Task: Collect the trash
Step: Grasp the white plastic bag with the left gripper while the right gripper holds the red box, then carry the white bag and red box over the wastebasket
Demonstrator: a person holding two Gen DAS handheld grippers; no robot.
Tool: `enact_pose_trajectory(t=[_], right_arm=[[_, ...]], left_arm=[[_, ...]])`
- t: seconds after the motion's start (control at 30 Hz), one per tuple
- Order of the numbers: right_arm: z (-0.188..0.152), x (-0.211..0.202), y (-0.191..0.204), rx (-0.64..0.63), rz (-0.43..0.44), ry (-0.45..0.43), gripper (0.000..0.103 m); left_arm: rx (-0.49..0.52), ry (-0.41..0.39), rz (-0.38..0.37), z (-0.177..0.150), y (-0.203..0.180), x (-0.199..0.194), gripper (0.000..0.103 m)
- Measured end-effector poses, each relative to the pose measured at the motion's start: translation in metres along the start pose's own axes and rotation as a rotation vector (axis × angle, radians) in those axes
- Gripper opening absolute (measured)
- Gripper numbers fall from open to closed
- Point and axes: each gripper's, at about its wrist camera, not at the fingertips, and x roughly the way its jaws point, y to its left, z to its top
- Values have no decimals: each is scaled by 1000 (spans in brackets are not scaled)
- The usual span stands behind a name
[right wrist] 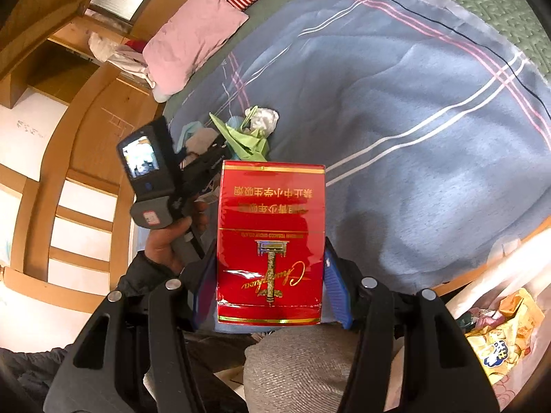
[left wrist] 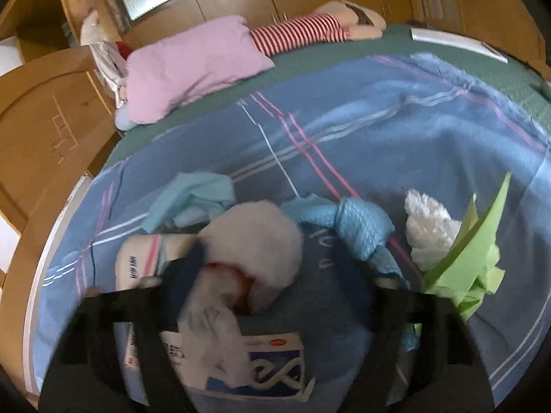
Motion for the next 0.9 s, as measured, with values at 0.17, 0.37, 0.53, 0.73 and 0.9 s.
enact_pose_trajectory(t=[0.17,0.37,0.53,0.73,0.9], right_arm=[[-4,-7,-7,19,5,-10,56],[-9,-17,-4,13,10,-31,56],[-16,-33,8,-16,-3,-98,56],[-36,-69,27,-78,-59,-206,56],[-68,-116,26,-77,-104,-312,56]], left_arm=[[-15,33,-24,-5,9,1,17],[-88,-28,-23,-5,42,-44,13],[-128,-114,-19,-8,60,-116,13],[-110,-195,-68,-11,51,-197,13],[-74,-250,-155,-20,15,-265,13]])
